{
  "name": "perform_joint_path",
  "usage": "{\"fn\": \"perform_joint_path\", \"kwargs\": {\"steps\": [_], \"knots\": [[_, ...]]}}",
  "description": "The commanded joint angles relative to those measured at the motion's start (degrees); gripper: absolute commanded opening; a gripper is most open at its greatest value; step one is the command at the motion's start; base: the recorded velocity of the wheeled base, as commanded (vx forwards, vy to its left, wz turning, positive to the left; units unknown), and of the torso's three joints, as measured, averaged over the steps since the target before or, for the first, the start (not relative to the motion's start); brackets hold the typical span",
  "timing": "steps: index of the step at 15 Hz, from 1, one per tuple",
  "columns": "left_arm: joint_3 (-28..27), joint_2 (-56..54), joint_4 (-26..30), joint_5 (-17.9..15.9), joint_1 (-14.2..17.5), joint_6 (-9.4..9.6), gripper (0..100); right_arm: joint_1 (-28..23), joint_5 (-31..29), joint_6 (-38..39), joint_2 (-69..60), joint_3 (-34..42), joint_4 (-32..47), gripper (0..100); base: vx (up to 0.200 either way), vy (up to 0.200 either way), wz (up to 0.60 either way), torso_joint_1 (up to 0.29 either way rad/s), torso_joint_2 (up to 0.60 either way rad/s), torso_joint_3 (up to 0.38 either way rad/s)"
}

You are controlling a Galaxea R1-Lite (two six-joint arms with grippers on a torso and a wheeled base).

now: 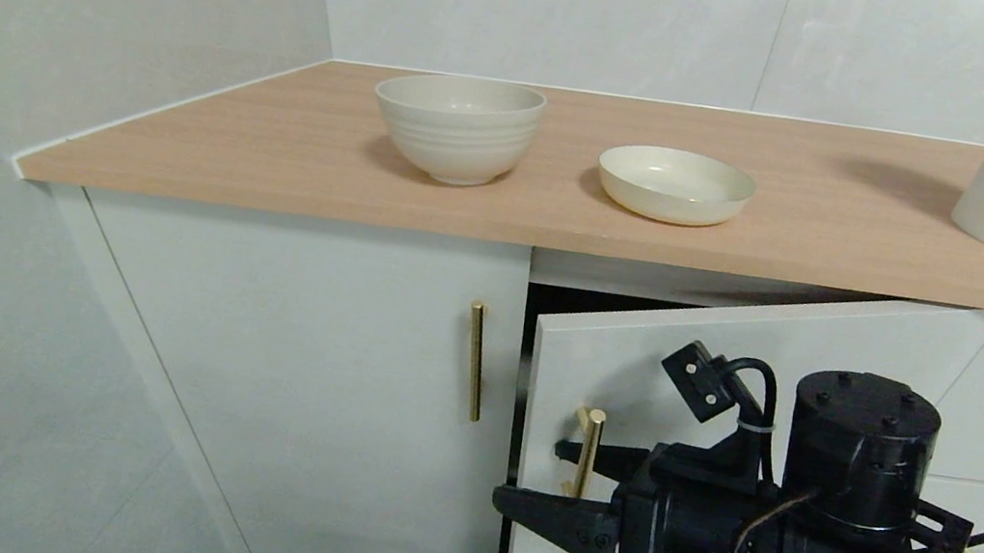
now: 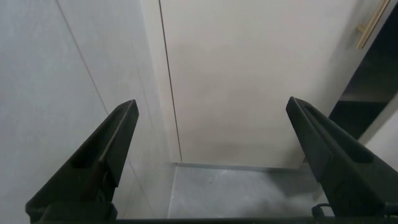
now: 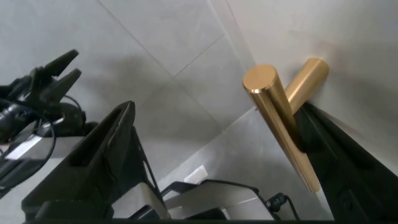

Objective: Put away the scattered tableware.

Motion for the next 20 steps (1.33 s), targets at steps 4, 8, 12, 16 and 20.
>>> {"fn": "perform_joint_path", "kwargs": {"steps": [4, 8, 12, 16, 20], "knots": [[0.0, 0.0, 0.0, 0.02, 0.0, 0.22, 100, 0.15, 0.25, 0.08, -1.11, 1.49, 0.2, 100, 0.0, 0.0, 0.0, 0.0, 0.0, 0.0], [-11.69, 1.58, 0.0, -4.55, -0.79, 0.22, 100, 0.23, 0.25, -0.1, -1.82, 2.99, -0.06, 100, 0.0, 0.0, 0.0, 0.0, 0.0, 0.0], [-29.53, 21.09, 5.8, -20.02, -2.02, -0.83, 100, 0.23, 0.25, -0.19, -2.43, 4.48, -0.06, 100, 0.0, 0.0, 0.0, 0.0, 0.0, 0.0], [-37.0, 43.77, 4.66, -26.0, -2.9, -0.74, 100, 0.23, 0.34, -0.98, -2.26, 4.92, -0.15, 100, 0.0, 0.0, 0.0, 0.0, 0.0, 0.0], [-35.77, 60.12, -7.21, -27.05, -15.11, -6.98, 100, 0.59, 0.25, -3.35, -1.73, 5.27, -0.15, 100, 0.0, 0.0, 0.0, 0.0, 0.0, 0.0]]}}
